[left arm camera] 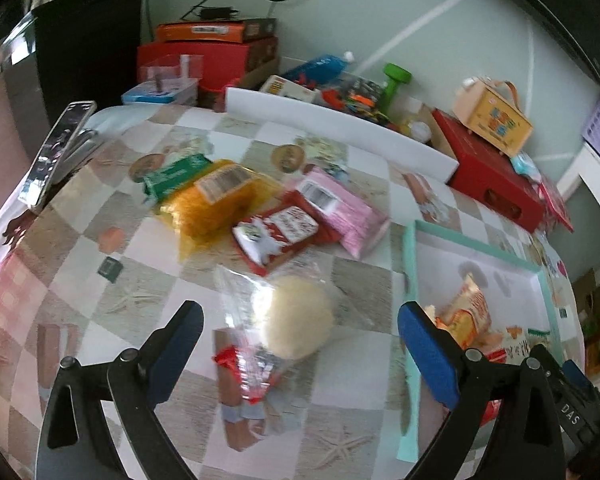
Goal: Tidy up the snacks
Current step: 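Move both grippers back over the snack pile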
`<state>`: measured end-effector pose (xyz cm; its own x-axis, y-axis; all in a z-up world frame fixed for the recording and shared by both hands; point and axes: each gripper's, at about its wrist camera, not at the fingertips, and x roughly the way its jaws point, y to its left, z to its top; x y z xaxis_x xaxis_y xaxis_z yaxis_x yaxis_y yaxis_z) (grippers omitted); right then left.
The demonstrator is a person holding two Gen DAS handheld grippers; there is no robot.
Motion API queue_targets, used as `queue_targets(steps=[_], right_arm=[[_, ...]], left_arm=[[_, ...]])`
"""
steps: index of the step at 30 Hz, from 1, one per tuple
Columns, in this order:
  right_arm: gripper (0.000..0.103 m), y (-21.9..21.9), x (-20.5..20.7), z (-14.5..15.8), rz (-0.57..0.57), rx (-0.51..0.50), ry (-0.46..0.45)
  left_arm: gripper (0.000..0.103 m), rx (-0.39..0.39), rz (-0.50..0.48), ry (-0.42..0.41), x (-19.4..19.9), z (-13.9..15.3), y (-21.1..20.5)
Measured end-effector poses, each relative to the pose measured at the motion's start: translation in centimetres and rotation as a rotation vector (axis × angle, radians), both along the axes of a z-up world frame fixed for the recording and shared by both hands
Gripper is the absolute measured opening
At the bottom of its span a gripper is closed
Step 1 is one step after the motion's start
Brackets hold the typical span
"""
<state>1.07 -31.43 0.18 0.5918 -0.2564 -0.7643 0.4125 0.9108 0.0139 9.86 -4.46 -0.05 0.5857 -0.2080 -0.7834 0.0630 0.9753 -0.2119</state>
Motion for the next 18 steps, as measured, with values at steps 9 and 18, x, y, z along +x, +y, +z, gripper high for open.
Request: queue_targets(steps=[9, 18], right_arm=[[0.103, 2.0, 0.7, 1.1, 0.013, 0.029, -0.083], [0.103, 5.6, 2.1, 1.4, 0.093, 0.069, -0.099]], left_arm=[[0.098, -0.024, 0.106, -0.005, 0.5, 0.0, 4.3], [0.098, -0.069, 0.191, 0.001, 0.8, -0.2, 8.0]])
